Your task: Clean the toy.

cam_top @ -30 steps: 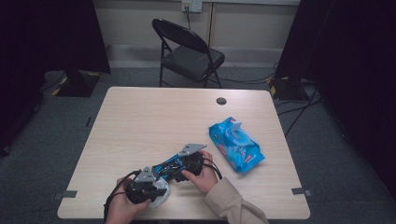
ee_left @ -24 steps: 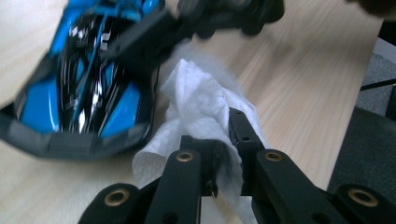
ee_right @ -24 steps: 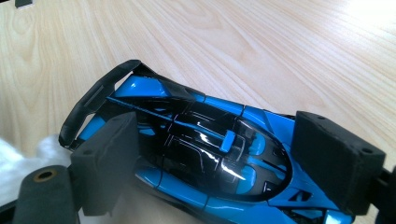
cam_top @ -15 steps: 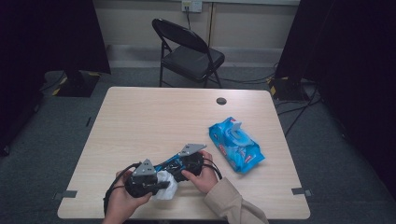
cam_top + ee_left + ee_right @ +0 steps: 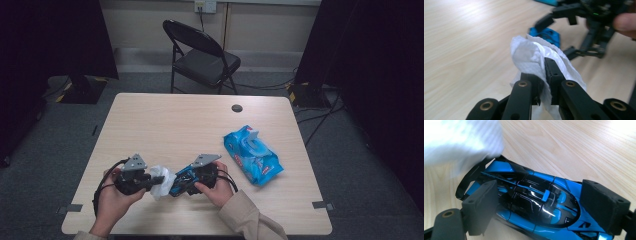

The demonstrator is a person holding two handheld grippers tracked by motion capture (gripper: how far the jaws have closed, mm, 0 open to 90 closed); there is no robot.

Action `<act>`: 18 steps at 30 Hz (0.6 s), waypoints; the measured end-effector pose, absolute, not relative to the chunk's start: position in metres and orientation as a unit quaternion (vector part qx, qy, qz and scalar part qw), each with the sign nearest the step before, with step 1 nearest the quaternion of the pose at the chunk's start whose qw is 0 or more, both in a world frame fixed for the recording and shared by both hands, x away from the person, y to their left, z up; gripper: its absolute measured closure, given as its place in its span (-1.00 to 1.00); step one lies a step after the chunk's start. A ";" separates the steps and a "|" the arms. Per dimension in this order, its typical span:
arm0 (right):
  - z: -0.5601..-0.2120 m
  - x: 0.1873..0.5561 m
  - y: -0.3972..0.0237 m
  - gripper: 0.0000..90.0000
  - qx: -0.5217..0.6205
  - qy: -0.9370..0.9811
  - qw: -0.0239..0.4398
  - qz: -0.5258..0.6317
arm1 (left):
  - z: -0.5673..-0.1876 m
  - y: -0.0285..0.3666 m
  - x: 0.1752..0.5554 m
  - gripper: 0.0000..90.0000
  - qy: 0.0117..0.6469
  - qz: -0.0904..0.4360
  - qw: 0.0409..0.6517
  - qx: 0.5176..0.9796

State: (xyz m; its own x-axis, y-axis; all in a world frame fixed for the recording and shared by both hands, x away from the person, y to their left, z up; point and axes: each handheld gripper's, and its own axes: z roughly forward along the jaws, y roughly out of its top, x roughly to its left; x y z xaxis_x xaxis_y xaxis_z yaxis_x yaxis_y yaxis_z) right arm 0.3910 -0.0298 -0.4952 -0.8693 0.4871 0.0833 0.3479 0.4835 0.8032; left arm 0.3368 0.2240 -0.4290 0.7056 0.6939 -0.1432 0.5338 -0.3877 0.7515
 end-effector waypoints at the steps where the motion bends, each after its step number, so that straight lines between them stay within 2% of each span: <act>1: -0.495 0.391 -0.030 -0.67 0.243 0.858 0.078 0.446 | -0.431 0.227 0.341 0.87 0.375 0.098 0.407 0.827; 13: -0.495 0.391 -0.030 -0.67 0.243 0.858 0.078 0.447 | -0.467 0.231 0.369 0.84 0.403 0.101 0.369 0.832; 18: -0.495 0.391 -0.030 -0.67 0.243 0.857 0.078 0.447 | -0.478 0.229 0.373 0.68 0.405 0.115 0.354 0.835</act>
State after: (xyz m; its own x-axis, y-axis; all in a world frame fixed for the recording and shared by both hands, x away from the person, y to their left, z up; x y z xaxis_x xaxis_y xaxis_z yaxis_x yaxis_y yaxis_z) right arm 0.3911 -0.0299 -0.4954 -0.8701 0.4856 0.0840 0.3466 0.4818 0.8048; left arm 0.3734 0.2291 -0.4777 0.6453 0.7581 -0.0940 0.5949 -0.4215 0.6844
